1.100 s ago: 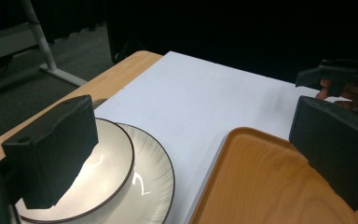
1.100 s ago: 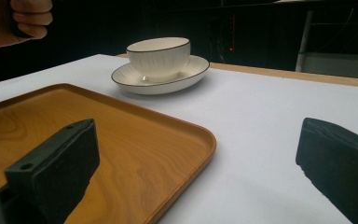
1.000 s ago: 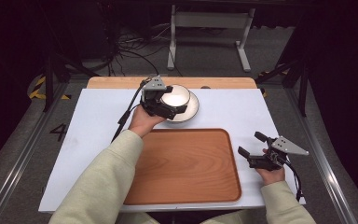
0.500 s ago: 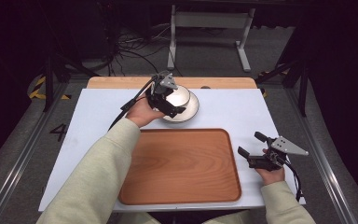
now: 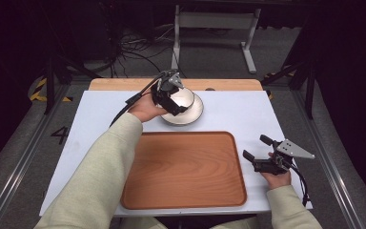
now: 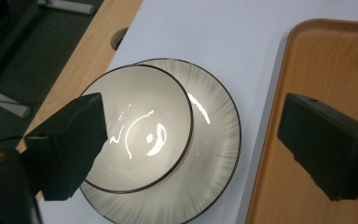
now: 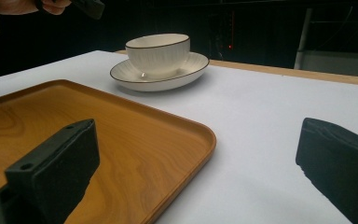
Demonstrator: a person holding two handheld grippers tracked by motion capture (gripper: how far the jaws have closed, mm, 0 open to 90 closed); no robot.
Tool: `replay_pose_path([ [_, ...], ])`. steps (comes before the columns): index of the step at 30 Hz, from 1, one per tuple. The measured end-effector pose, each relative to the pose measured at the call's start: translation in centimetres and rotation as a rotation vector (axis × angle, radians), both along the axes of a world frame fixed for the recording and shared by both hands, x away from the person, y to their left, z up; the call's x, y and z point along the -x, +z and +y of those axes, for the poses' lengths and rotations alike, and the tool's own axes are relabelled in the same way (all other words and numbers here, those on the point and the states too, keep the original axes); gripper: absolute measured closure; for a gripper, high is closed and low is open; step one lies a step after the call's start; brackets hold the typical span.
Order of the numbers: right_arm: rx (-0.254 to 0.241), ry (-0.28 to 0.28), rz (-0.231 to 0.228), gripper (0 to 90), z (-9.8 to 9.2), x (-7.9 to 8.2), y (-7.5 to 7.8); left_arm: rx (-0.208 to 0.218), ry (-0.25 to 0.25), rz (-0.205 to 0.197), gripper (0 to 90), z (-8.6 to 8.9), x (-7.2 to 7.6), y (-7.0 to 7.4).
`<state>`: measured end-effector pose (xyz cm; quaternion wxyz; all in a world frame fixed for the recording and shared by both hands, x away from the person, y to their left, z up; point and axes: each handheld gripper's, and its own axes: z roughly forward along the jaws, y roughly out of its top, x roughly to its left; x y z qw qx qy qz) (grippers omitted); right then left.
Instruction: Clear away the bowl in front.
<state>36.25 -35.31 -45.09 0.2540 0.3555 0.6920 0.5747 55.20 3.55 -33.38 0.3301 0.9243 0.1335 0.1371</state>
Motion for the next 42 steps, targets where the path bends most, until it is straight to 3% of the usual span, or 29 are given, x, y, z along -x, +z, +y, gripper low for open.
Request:
replay_pose_path([
  [3,0.002,0.000,0.000,0.1,0.0,0.0,0.0,-0.037,0.014,0.039,8.7,-0.1,-0.8,-0.8],
  [6,0.003,0.000,-0.001,0.1,0.0,0.0,0.0,-0.030,-0.010,0.067,15.8,-0.3,-1.2,-1.3],
  [12,0.003,-0.003,0.000,0.1,-0.1,0.0,0.0,-0.064,-0.036,0.085,24.1,-1.2,-1.7,-2.6],
  [17,0.004,-0.006,0.001,0.2,0.0,0.0,0.0,-0.093,-0.022,0.092,29.7,-1.7,-2.1,-3.4],
  [22,0.003,-0.006,0.003,0.2,0.0,0.0,0.0,-0.058,0.018,0.136,28.2,-1.8,-2.8,-4.1],
  [25,0.002,-0.006,0.003,0.2,-0.1,0.0,0.0,-0.058,0.051,0.151,30.4,-1.8,-3.3,-4.5],
  [31,0.001,-0.005,0.006,0.2,-0.1,0.0,0.0,-0.080,0.066,0.151,36.0,-2.1,-3.4,-5.0],
  [38,0.002,-0.011,0.010,0.3,-0.1,0.0,-0.1,-0.185,0.071,0.132,43.5,-3.2,-3.2,-5.9],
  [42,0.002,-0.010,0.013,0.4,-0.1,-0.1,-0.1,-0.224,0.062,0.109,48.4,-3.6,-3.1,-6.1],
])
